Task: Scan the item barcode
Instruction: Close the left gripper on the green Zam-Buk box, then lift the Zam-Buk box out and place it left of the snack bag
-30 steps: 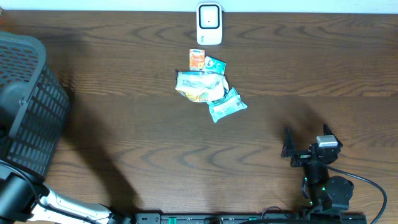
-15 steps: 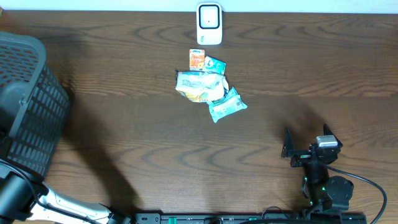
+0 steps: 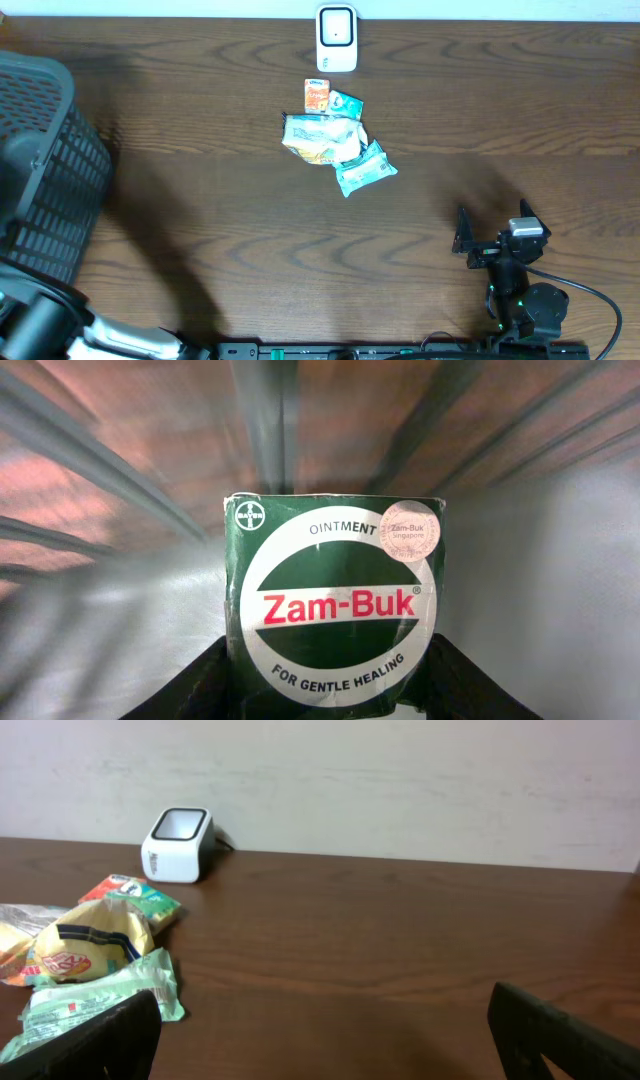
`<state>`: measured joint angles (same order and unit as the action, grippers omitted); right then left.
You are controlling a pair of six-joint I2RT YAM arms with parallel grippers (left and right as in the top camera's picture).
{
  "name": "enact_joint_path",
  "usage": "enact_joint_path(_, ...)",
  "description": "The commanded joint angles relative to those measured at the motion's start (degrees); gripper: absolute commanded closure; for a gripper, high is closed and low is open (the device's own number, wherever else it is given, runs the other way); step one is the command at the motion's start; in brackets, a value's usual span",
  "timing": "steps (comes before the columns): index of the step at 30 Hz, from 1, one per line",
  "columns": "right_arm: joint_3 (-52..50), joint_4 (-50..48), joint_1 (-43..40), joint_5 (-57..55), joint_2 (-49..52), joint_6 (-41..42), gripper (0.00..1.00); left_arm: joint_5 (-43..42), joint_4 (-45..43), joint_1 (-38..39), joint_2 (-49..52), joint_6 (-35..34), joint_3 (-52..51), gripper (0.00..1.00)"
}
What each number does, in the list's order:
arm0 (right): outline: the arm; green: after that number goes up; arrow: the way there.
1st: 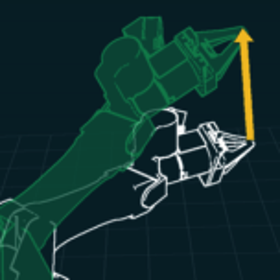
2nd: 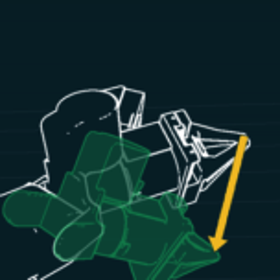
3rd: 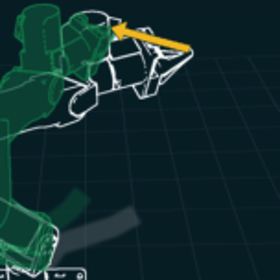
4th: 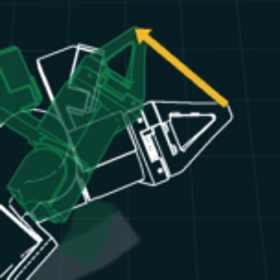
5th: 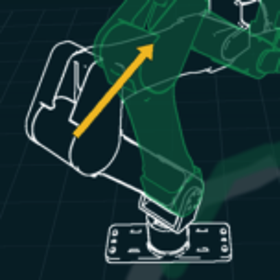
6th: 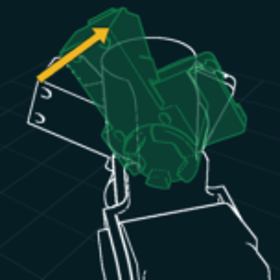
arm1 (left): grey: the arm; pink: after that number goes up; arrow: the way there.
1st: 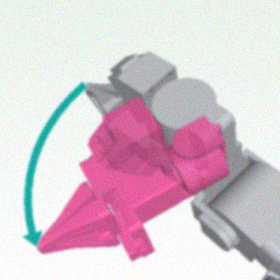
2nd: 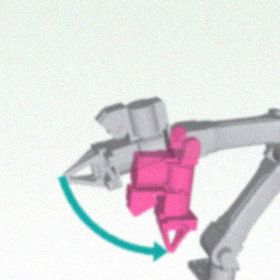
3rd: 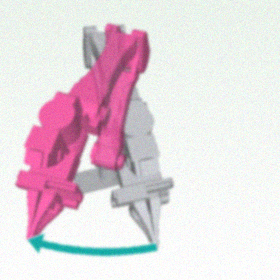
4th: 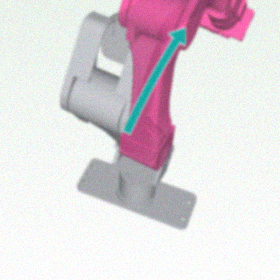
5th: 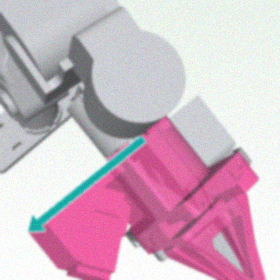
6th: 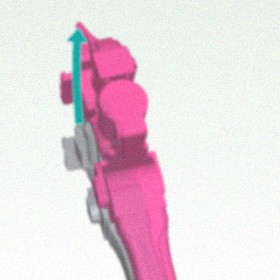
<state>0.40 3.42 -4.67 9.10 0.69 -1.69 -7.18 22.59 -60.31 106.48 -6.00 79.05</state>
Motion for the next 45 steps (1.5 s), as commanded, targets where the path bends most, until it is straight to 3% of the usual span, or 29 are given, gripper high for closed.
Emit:
enact_joint_path(1,-0.04,0.24,-0.28,-0.17,-0.37,0.81,0.01,-1.18,-0.31,0.02,-10.88,-1.44,0.72,0.60)
enact_joint_path(7,-0.04,0.24,-0.28,-0.17,-0.37,0.79,0.01,-10.36,-2.25,0.02,-22.88,-2.89,0.72,0.58)
enact_joint_path(13,-0.04,0.24,-0.28,-0.17,-0.37,0.81,0.01,-21.18,-5.92,1.07,-32.09,-10.38,0.72,0.55)
enact_joint_path(20,-0.04,0.24,-0.28,-0.17,-0.37,0.81,0.01,-28.65,-8.13,12.13,-35.78,-15.80,0.72,0.55)
enact_joint_path(32,-0.04,0.24,-0.28,-0.17,-0.37,0.81,0.01,-28.15,-6.62,44.39,-25.59,-14.40,0.72,0.55)
enact_joint_path(36,-0.04,0.24,-0.28,-0.17,-0.37,0.81,0.01,-27.80,-3.10,51.34,-19.23,-11.52,0.72,0.55)
enact_joint_path(45,-0.04,0.24,-0.28,-0.17,-0.37,0.79,0.01,-15.63,5.84,61.66,-5.22,-11.17,0.72,0.51)
